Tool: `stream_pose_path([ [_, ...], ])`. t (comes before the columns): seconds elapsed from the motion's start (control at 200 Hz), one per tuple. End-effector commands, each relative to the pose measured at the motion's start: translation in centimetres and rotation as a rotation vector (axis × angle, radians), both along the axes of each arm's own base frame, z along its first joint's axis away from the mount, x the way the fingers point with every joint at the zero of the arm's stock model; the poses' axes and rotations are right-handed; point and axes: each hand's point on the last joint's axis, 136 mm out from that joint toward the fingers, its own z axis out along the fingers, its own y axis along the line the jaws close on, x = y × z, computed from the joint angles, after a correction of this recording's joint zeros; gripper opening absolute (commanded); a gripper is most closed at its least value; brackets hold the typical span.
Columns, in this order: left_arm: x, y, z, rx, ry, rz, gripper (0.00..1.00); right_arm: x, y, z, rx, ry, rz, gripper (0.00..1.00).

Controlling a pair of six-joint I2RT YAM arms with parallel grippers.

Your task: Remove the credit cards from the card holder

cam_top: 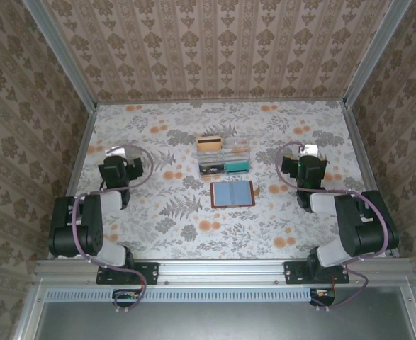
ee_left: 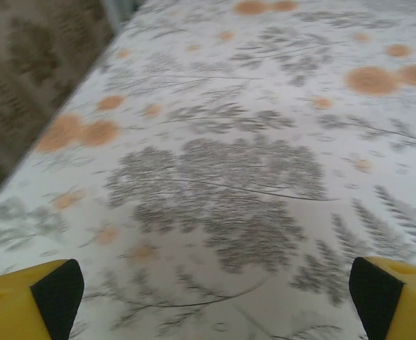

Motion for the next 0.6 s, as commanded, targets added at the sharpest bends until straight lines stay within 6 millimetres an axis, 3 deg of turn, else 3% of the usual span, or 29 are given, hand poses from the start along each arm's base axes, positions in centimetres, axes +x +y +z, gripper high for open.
stream_pose_path([
  [0.0,0.53,-2.40,0.87,0.030,-0.073,-0.145,1.00,0.59,0.91,0.72,0.041,-0.072,0.075,1.00],
  [0.595,0.65,-2.32,0.94,0.026,-0.084,-0.146,1.00,0.63,0.93,0.76,0.042,-0.075,0.077,1.00],
])
